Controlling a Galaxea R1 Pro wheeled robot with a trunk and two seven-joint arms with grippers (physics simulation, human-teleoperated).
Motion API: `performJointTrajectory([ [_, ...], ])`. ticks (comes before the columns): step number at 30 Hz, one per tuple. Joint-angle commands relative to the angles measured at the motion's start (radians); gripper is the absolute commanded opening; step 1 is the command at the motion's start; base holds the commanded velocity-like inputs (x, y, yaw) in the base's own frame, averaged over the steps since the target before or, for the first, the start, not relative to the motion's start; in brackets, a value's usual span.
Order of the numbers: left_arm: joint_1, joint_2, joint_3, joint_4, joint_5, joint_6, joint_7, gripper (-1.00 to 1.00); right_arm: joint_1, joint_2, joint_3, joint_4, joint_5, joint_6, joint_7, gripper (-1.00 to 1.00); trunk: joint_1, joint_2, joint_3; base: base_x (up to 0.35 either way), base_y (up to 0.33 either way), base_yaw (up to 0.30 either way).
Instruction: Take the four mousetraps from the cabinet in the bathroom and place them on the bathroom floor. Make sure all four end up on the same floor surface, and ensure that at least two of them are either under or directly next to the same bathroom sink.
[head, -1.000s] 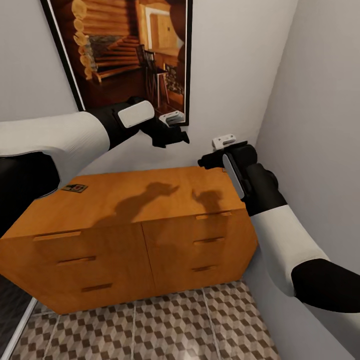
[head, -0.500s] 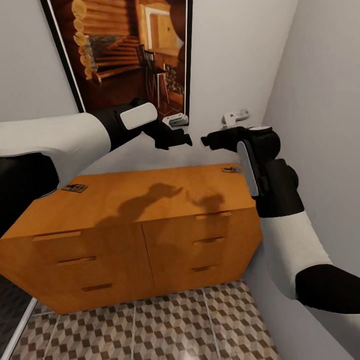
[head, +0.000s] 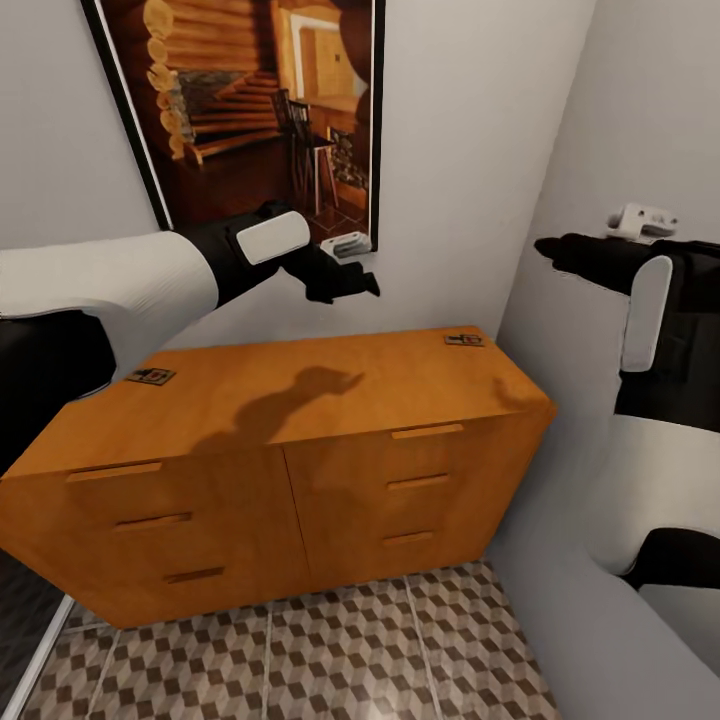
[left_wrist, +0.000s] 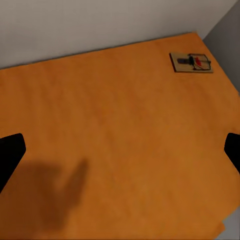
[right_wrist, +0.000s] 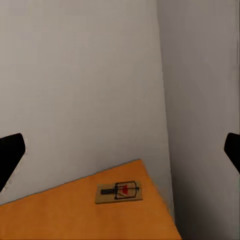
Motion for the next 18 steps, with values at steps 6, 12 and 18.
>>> performJointTrajectory([
  [6,0.012,-0.002,-0.002,-0.002,0.011,-0.001,0.008,1.0,-0.002,-0.136,-0.061,0.019,-0.427,0.004,-0.002,1.0,0.0,-0.001,-0.001,0.0,0.0,0.0],
  [12,0.015,-0.003,-0.002,-0.002,0.012,-0.002,0.007,1.0,-0.001,-0.299,0.003,0.049,-0.896,0.004,-0.018,1.0,0.0,-0.001,-0.001,0.0,0.0,0.0],
  [18,0.021,-0.004,-0.002,-0.005,0.013,-0.005,0.007,1.0,-0.001,-0.393,0.192,0.052,-1.26,0.001,-0.107,1.0,0.0,-0.001,-0.001,0.0,0.0,0.0],
])
